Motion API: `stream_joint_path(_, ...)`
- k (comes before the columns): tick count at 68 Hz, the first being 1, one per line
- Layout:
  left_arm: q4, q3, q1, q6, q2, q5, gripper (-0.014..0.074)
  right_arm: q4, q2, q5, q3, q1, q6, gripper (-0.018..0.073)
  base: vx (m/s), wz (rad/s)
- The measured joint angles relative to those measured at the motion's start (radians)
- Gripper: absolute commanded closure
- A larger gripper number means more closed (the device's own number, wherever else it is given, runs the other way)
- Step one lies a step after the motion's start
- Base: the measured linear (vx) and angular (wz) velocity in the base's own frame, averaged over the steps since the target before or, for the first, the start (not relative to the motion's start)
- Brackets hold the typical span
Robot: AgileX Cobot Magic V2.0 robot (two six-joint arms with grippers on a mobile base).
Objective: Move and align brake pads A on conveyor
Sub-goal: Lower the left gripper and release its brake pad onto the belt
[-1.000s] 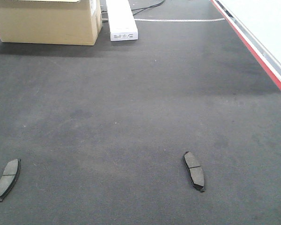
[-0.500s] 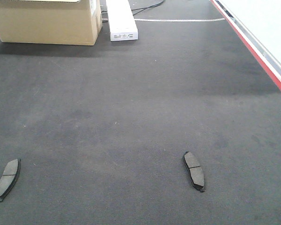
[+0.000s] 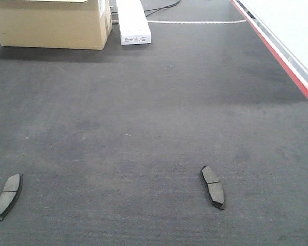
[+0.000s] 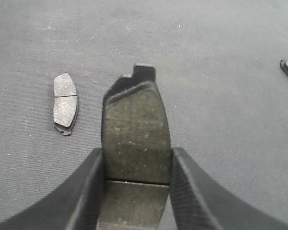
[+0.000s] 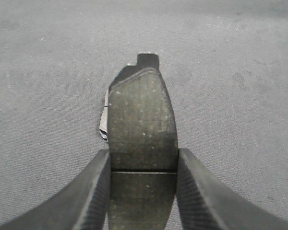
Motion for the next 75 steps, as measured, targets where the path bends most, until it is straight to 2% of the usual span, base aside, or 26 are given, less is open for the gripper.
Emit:
stream_joint_path(17, -0.001, 0.000, 0.000, -0.024, 0.259, -0.054, 0.0595, 0.000, 0.000, 0.000, 0.000, 0.000, 0.000, 0.0564, 0.00, 0.00)
stream_joint_path(30, -0.043, 0.000, 0.000, -0.070, 0.498, -0.232, 0.0592, 0.000, 0.000, 0.000, 0.000, 0.000, 0.000, 0.0564, 0.00, 0.00)
stream_joint_path(46, -0.095, -0.005, 0.000, -0.077, 0.785, -0.413, 0.0581, 0.000, 0.000, 0.000, 0.000, 0.000, 0.000, 0.0564, 0.00, 0.00)
stream_joint_path(75, -0.100, -0.247, 0.000, -0.081, 1.196, -0.447, 0.0552, 0.000, 0.000, 0.000, 0.000, 0.000, 0.000, 0.0564, 0.00, 0.00)
